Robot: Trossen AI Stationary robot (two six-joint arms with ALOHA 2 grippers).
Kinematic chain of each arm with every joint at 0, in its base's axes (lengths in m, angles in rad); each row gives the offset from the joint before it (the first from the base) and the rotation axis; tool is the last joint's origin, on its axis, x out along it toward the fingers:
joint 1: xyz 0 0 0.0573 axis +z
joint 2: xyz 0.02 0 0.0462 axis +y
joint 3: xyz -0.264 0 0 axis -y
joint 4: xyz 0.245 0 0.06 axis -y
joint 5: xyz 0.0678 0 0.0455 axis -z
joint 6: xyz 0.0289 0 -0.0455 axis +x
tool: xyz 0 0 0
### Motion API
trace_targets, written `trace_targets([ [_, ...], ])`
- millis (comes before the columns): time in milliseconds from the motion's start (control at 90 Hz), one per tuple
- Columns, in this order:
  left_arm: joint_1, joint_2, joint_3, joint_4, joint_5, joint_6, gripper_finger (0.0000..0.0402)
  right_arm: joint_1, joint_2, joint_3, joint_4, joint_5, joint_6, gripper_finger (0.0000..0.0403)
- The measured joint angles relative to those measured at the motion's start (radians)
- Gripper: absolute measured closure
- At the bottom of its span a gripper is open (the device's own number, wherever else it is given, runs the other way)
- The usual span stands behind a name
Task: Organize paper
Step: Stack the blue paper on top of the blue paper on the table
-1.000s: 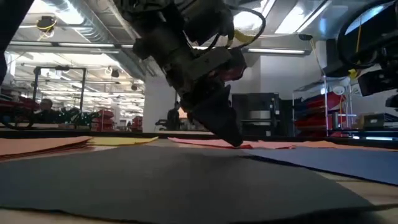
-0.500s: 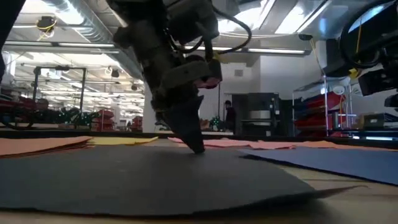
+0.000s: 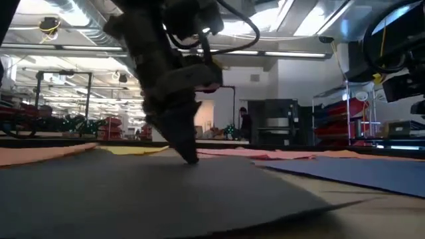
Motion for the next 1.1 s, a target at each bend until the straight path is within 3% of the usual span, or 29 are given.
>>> trace_targets([
  [211,-0.029,-0.058,-0.006,-0.038,-0.017,0.002,0.0402,0.0,0.0,0.0,-0.001,0.004,0.0,0.0403],
  [411,-0.023,-0.091,-0.006,0.083,0.053,0.093,0.0402,0.0,0.0,0.0,-0.001,0.007,-0.001,0.0403],
  [544,-0.01,-0.079,-0.006,0.169,0.12,0.144,0.0402,0.0,0.0,0.0,-0.003,0.007,0.0,0.0403],
  [1100,-0.011,-0.019,-0.001,0.169,0.123,0.166,0.0402,0.0,-0.013,-0.001,-0.008,0.019,0.0,0.0403],
])
